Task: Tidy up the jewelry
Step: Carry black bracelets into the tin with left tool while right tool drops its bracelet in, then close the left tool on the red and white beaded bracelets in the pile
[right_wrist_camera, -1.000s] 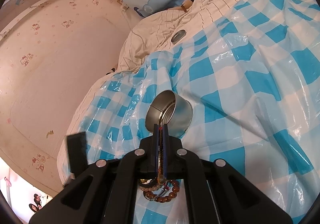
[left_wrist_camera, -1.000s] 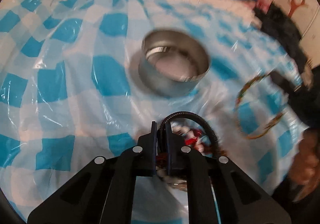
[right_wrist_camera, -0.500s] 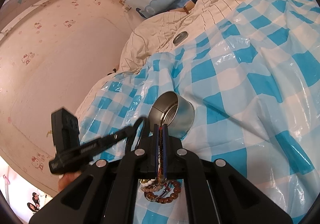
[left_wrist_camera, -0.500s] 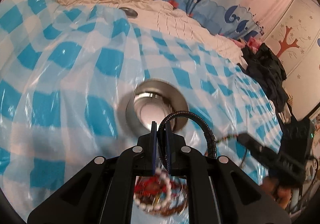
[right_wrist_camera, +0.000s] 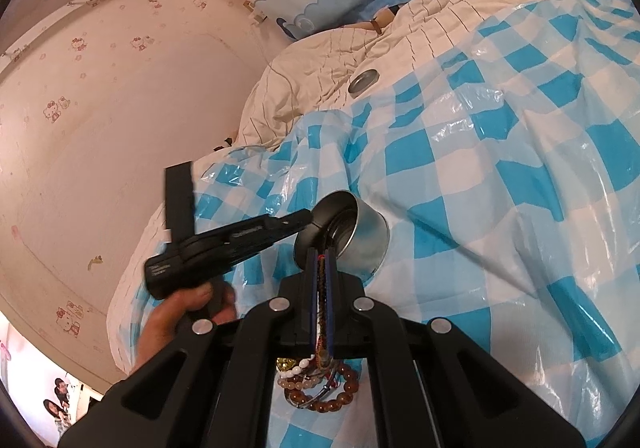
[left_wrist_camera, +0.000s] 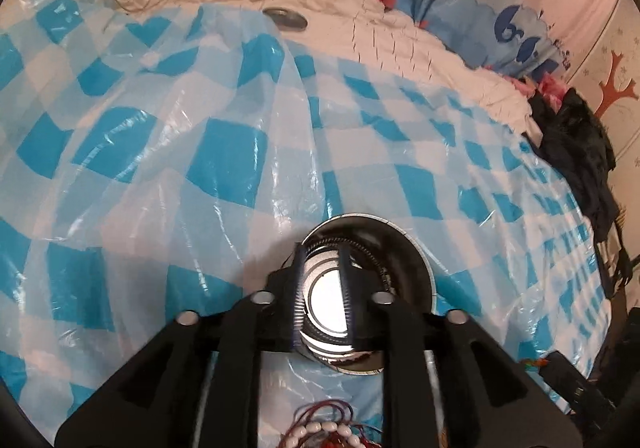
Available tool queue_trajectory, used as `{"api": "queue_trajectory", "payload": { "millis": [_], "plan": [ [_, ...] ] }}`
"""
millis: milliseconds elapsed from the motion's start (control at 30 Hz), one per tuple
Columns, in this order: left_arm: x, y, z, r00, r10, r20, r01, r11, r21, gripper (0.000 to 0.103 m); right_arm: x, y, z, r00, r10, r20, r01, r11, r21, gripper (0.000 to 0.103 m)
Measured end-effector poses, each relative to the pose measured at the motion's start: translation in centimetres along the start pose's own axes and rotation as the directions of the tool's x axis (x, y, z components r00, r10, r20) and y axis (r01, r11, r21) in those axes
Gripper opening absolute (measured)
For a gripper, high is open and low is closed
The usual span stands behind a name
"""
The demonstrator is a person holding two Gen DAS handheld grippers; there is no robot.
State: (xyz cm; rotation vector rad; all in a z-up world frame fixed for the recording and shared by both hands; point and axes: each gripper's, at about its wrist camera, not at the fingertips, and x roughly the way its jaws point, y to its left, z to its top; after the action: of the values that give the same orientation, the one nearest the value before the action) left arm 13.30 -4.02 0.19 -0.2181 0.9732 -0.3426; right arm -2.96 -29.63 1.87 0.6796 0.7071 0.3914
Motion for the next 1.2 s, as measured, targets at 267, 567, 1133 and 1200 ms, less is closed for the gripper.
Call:
{"api": "queue_trajectory", "payload": {
  "millis": [267, 567, 1133, 1200],
  "plan": [
    [-8.2, 3.8, -2.0, 0.992, 0.015, 0.127, -0.003, 0.995, -0.095, 0.059, 3.2, 2.7, 2.1, 0.999, 0.046, -0.002, -0.046, 0.998, -0.034, 0.004],
    [-9.1, 5.2, -6.2, 0.999, 0.019, 0.038, -0.017, 0.998, -0.06, 0.067, 9.5, 2.9, 4.3, 0.99, -0.142, -0.022, 0.139, 0.985, -0.098, 0.042],
    [-6.1, 2.0, -11.7, 0.993, -0.013, -0.119, 0.025, 0.994, 0.107, 0.071, 2.1, -1.0, -0.6, 0.979, -0.198, -0.041, 0.197, 0.98, -0.013, 0.056],
    [-5.8, 1.4, -12.1, 0.993, -0.005, -0.115, 0.02, 0.992, 0.127, 0.071, 2.3, -0.4, -0.8, 0.98, -0.195, -0.047, 0.193, 0.98, -0.041, 0.056]
  ]
}}
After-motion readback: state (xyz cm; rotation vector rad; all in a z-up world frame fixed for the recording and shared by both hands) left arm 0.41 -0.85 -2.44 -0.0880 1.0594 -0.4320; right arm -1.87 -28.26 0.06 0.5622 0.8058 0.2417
